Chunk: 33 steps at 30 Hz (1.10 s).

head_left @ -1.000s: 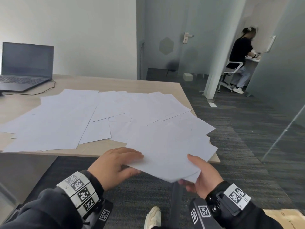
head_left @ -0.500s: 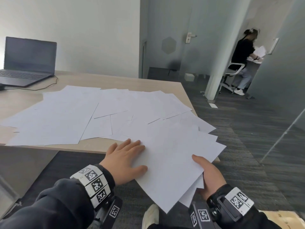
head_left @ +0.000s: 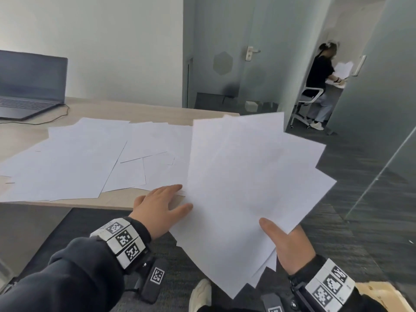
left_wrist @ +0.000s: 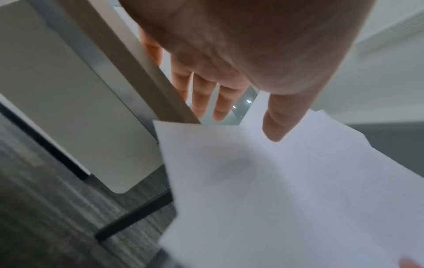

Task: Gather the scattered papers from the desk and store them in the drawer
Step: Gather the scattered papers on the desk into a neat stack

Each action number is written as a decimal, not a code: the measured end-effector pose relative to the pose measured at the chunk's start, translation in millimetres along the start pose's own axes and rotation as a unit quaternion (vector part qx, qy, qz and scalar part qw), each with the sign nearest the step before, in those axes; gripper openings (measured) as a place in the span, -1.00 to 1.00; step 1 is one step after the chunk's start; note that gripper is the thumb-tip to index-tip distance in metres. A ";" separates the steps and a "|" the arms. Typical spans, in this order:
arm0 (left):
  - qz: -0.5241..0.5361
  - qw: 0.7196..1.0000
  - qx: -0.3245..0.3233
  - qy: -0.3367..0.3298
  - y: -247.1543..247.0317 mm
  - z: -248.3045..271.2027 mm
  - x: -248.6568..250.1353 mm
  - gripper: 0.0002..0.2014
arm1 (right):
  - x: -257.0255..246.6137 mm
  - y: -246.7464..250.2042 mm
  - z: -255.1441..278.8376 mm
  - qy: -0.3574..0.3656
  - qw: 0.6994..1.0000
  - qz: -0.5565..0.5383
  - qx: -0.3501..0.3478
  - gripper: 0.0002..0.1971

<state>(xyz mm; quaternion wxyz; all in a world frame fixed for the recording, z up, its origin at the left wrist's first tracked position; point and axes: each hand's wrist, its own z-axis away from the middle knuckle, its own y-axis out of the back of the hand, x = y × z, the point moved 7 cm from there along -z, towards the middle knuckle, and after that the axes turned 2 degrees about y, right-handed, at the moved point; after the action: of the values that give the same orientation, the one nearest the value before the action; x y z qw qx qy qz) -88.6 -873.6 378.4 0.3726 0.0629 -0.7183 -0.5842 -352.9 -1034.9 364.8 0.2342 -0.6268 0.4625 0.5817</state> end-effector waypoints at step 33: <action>0.517 0.848 0.114 0.033 64.5 -68.8 -12.1 -0.53 | -51.8 -94.7 -115.5 -0.015 0.989 -0.140 -0.038 -0.77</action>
<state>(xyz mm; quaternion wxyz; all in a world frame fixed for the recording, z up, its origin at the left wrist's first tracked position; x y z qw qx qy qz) -15.8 -901.8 432.8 0.6344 -0.2562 -0.6956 -0.2191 -207.5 -1071.2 415.3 0.2959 -0.6850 0.3443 0.5698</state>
